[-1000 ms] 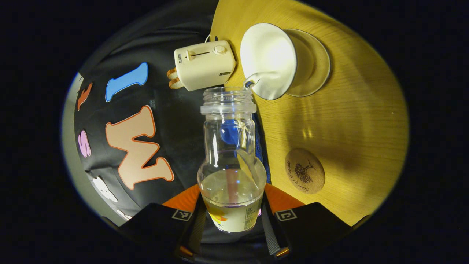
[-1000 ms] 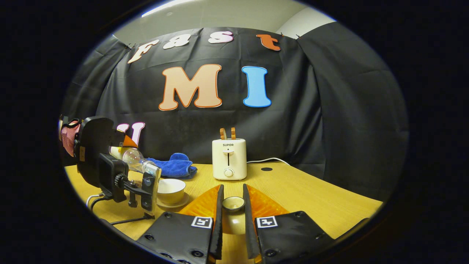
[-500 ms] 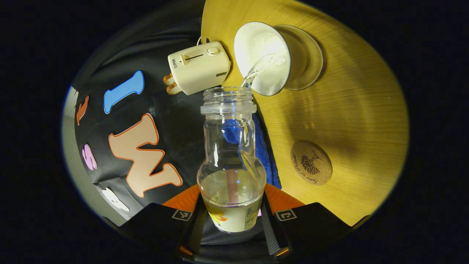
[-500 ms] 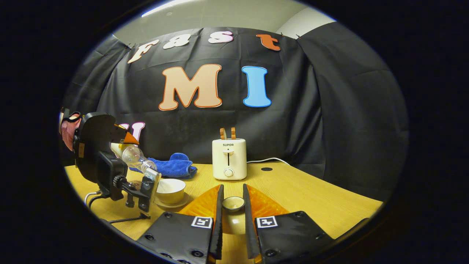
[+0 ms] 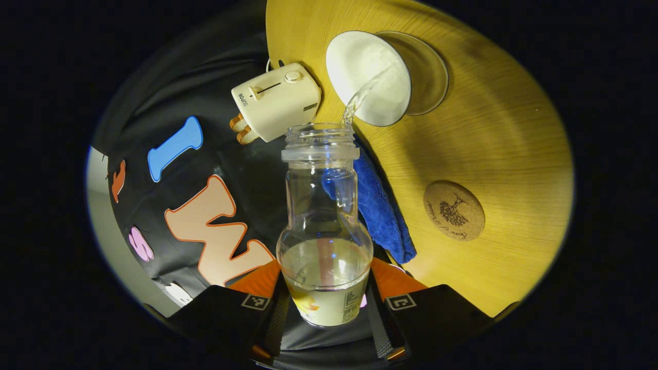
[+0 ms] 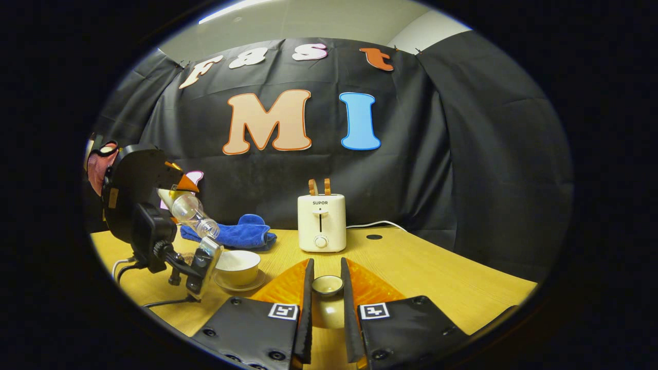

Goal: Open the teacup lid with one hand, grasp the water bottle and pour water into the teacup with the other hand; after pouring, place the water bottle on the coaster and then close the teacup lid.

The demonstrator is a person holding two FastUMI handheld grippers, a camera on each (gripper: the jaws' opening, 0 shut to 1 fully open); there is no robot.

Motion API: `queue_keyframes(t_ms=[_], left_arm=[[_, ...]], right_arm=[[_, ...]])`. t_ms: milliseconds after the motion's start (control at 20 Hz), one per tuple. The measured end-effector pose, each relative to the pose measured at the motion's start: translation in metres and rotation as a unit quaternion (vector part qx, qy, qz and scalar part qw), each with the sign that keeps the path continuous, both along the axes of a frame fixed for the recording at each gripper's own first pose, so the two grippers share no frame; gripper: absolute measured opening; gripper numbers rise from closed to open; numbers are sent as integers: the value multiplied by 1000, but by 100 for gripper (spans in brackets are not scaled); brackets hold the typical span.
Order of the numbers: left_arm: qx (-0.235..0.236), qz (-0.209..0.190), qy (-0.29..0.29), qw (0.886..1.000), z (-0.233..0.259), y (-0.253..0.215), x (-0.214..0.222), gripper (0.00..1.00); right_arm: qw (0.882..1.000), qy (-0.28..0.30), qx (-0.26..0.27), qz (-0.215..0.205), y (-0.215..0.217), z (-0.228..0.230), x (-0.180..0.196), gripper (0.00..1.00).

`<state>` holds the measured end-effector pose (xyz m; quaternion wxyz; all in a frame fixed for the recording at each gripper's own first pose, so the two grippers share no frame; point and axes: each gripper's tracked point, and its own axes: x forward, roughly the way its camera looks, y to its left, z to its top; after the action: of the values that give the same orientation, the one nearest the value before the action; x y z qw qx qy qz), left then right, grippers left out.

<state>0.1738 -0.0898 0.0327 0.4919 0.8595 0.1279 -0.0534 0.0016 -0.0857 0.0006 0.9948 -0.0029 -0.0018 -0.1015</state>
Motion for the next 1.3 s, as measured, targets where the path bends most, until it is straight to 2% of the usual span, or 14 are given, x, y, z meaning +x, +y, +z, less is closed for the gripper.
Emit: queue_keyframes(t_ms=[250, 650, 750, 850, 950, 1050, 1150, 1200, 1250, 1300], left_arm=[[35, -20, -13, 999, 21, -12, 4, 66], [6, -28, -20, 999, 14, -15, 7, 66], [-50, -19, -8, 999, -1, -9, 5, 66], [-153, 1, 16, 988, -26, -4, -1, 66], [-258, 7, 27, 966, -42, -10, -5, 66], [-365, 10, 30, 931, -52, -17, -7, 66], [-466, 27, 29, 884, -60, -21, -4, 66], [-514, 34, 26, 857, -61, -20, -4, 66], [-561, 40, 20, 827, -57, -18, -2, 66], [-611, 44, 12, 791, -47, -14, -5, 64]], right_arm=[[1000, 0, 0, 0, 1, 0, 1, 29], [1000, -1, -1, 1, 0, 1, 0, 29], [1000, -1, 0, 1, 1, 0, 0, 29], [1000, -1, 0, 2, 1, 1, 1, 29], [1000, -1, 0, 3, 1, 0, 0, 29], [1000, -1, 0, 2, 1, 0, 0, 29], [1000, -1, 0, 2, 1, 0, 0, 29], [1000, -1, 0, 2, 1, 0, 1, 29], [1000, -1, 0, 2, 1, 0, 0, 29], [1000, -1, 0, 2, 1, 0, 0, 29]])
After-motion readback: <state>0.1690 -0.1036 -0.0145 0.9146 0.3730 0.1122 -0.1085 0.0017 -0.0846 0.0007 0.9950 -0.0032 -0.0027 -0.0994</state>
